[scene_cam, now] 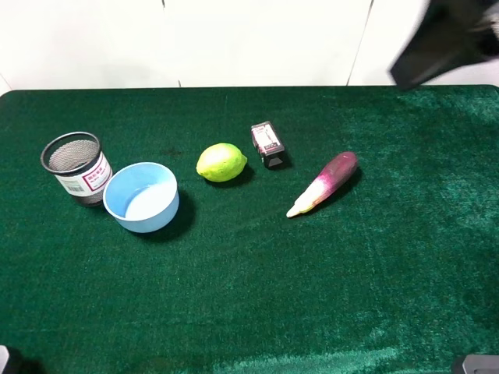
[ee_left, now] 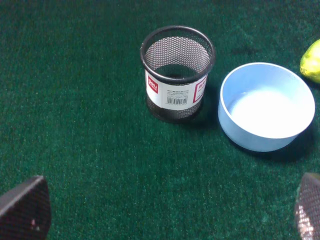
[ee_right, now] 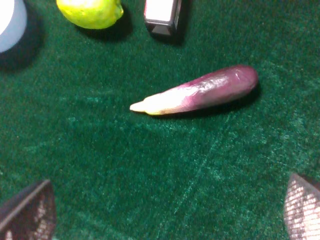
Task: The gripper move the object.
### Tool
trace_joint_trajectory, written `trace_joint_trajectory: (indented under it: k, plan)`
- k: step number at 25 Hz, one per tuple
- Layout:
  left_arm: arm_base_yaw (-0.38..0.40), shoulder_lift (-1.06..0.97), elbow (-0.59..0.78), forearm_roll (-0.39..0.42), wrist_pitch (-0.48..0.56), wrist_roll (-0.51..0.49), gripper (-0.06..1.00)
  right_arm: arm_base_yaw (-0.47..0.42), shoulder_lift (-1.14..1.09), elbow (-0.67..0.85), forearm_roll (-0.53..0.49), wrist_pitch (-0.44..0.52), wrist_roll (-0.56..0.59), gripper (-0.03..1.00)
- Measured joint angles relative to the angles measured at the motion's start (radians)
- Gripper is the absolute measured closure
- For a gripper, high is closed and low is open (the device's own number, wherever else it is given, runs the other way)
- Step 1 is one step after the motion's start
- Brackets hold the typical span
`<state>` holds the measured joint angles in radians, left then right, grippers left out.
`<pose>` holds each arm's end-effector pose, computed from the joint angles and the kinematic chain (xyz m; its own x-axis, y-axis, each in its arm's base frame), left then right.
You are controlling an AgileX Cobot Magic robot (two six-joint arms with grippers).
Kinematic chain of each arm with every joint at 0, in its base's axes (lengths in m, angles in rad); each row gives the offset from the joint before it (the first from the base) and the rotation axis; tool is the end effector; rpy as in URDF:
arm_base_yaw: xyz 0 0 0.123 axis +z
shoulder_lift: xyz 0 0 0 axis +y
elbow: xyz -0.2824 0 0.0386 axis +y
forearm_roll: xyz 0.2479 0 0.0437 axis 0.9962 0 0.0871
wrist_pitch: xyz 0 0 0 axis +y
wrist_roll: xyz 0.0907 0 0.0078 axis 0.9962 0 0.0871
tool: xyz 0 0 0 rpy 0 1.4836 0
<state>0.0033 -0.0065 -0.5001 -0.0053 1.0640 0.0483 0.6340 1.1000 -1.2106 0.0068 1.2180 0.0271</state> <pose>-0.0060 -0.0004 0.2769 -0.4525 0.0442 -0.8906 0.0215 0.9990 0.0387 0.1571 0.1162 0.3853 -0.7038 -0.4809 -0.5228 -0.5746 0.8182 0.0208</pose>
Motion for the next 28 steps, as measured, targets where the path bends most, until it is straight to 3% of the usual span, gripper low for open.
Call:
trace_joint_trajectory:
  k: [10, 28]
  plan:
    - [0.000, 0.000, 0.000, 0.000, 0.000, 0.000, -0.05, -0.016, -0.333, 0.176, 0.000, 0.002, 0.000, 0.27]
    - [0.000, 0.000, 0.000, 0.000, 0.000, 0.000, -0.05, -0.510, -0.880, 0.510, -0.001, -0.021, 0.001, 0.27]
